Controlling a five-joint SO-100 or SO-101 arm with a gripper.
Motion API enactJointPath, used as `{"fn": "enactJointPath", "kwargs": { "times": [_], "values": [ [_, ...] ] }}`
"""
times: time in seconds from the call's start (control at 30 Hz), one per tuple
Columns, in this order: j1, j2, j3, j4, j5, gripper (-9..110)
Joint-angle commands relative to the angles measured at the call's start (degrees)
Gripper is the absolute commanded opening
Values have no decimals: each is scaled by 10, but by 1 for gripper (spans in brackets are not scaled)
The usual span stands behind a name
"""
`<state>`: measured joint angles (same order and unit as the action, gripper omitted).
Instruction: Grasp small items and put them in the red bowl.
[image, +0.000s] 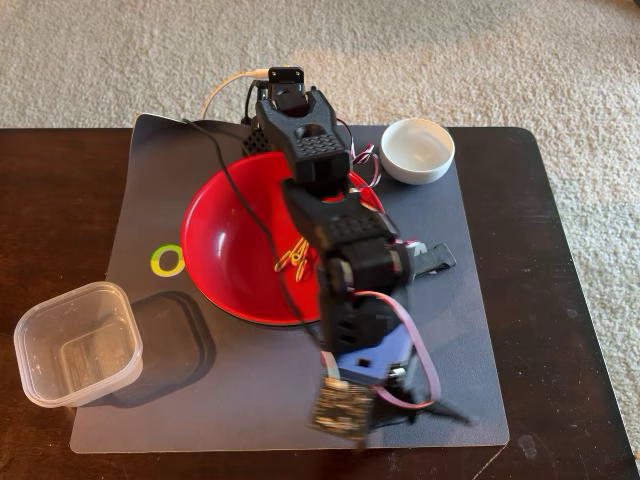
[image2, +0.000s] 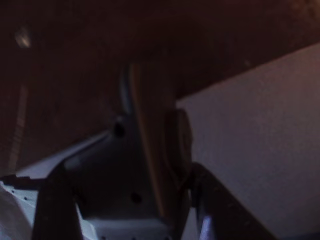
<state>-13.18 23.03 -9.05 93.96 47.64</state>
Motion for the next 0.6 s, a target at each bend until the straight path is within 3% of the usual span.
{"fn": "enactJointPath", "kwargs": {
  "times": [0.0, 0.13, 0.23, 0.43, 0.57],
  "values": [
    [21, 130, -41, 5, -33, 0],
    [51, 265, -19, 39, -77, 0],
    [77, 421, 129, 39, -94, 0],
    [118, 793, 646, 26, -102, 0],
    [134, 1001, 1040, -62, -103, 0]
  ]
}}
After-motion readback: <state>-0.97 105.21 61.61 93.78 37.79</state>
